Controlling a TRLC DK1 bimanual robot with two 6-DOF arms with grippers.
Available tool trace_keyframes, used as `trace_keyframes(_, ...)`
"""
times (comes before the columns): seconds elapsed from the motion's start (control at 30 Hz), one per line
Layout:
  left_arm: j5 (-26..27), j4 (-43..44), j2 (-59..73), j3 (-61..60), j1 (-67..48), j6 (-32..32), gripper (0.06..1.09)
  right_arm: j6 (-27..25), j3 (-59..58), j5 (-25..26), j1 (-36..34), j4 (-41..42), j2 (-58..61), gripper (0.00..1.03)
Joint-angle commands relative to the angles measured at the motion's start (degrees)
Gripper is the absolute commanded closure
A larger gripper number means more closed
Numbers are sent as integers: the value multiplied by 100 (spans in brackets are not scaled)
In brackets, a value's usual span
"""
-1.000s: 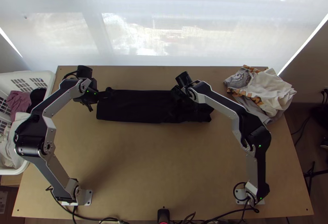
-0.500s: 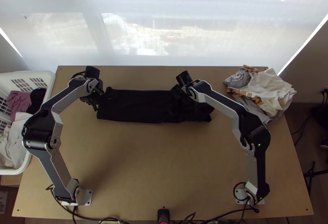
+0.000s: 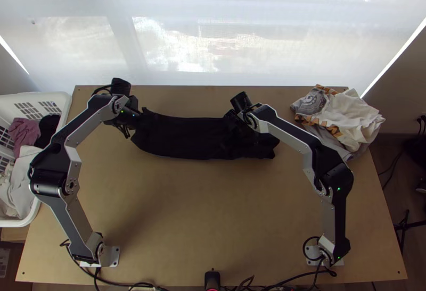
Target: Fold the t-shirt
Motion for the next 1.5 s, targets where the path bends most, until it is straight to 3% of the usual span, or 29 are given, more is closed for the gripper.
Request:
trace_keyframes(0.0,437,-224,-318,485,-22,-89,105,-3,-76,6,53,-6,-9,5)
trace_keyframes(0.53,1360,-426,-696,1189,-646,-467,105,-21,-172,6,45,55,263,5)
trace_keyframes(0.9,1808,-188,-608,1716,-1200,-1108,105,-12,-111,15,-35,99,272,5)
trace_keyframes(1.23,1914,181,-327,1953,-1525,-1627,105,-12,-40,15,-245,-68,-185,5)
trace_keyframes(1.47,2160,541,-142,2085,-1577,-1987,105,-56,83,6,-535,-393,-1222,5)
